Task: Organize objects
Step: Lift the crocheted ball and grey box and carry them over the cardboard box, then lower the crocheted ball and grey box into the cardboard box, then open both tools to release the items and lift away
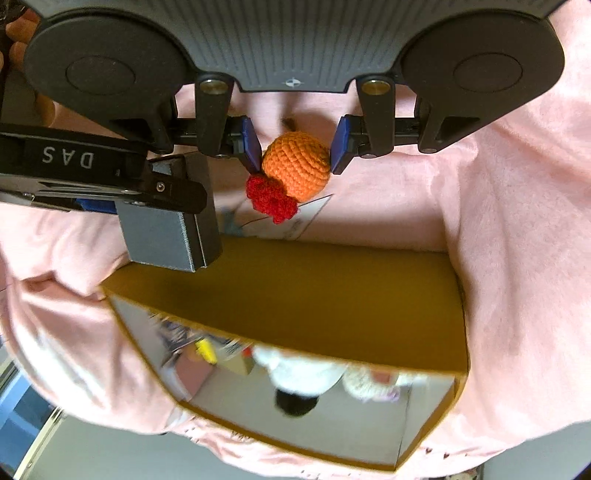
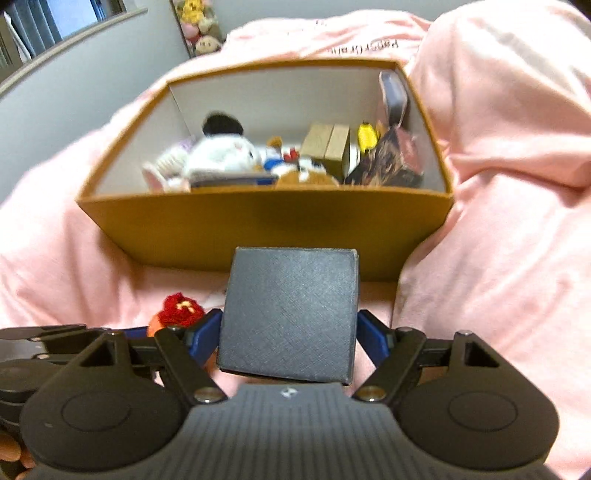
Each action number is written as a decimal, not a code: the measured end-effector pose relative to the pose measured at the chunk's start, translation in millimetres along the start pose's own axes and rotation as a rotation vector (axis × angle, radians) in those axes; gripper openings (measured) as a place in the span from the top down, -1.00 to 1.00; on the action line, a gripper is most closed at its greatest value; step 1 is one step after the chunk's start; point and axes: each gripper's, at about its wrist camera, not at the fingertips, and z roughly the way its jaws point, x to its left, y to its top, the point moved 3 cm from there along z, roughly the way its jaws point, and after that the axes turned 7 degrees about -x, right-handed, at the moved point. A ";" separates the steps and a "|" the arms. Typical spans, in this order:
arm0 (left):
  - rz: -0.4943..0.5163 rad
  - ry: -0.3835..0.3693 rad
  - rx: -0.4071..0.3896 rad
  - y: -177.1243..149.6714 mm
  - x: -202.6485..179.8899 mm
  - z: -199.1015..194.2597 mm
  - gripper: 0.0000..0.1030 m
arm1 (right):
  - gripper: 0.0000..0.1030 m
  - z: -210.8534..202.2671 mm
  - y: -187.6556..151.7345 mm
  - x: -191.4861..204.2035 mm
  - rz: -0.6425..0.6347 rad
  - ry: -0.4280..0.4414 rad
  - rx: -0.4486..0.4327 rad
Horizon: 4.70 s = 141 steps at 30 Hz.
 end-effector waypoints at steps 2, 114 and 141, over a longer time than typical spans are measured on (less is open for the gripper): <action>-0.002 -0.026 -0.026 4.4 -4.0 -11.3 0.10 | -0.52 -14.0 5.8 0.9 0.015 0.020 -0.025; 0.049 -0.019 0.051 198.9 -18.6 142.9 0.10 | 0.60 112.2 176.4 -69.9 0.052 -0.054 -0.278; 0.101 0.024 -0.109 185.6 -39.0 41.2 -0.07 | -0.22 31.1 156.4 -43.0 -0.005 -0.051 -0.340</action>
